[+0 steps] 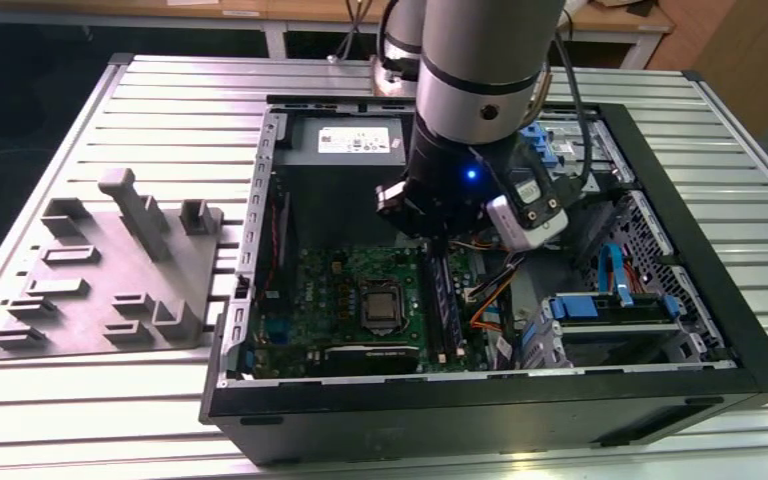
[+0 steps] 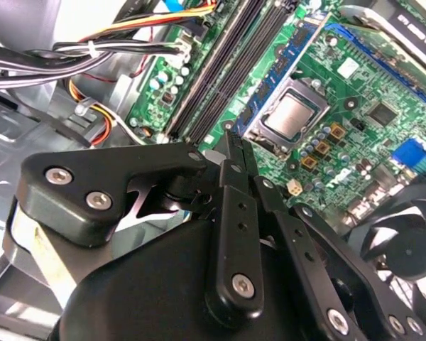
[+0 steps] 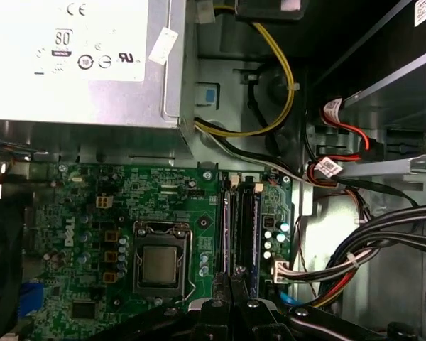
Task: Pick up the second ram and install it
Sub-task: 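Insert the second ram into the second slot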
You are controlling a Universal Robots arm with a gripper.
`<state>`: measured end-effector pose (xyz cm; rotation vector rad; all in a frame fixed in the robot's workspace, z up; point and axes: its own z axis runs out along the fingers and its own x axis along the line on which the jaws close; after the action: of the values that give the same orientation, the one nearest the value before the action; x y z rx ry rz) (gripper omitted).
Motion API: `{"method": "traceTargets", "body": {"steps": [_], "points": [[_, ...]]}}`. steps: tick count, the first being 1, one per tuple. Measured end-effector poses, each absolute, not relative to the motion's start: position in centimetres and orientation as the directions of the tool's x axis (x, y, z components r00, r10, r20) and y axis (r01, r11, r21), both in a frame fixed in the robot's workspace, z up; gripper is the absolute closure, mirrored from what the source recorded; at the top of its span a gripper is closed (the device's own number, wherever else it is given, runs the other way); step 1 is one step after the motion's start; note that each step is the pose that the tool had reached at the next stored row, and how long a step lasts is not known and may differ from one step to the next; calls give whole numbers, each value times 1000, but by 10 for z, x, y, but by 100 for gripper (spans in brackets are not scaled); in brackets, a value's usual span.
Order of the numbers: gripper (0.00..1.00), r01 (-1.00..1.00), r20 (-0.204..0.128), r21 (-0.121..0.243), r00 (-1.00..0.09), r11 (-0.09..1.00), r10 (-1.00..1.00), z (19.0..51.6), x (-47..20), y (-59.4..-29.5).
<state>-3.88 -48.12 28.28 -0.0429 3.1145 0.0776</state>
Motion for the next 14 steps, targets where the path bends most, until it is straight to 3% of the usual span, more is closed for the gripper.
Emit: {"method": "traceTargets", "body": {"steps": [14], "points": [[89,-28,-27,61,-999,998,-27,260,-35,-482]]}}
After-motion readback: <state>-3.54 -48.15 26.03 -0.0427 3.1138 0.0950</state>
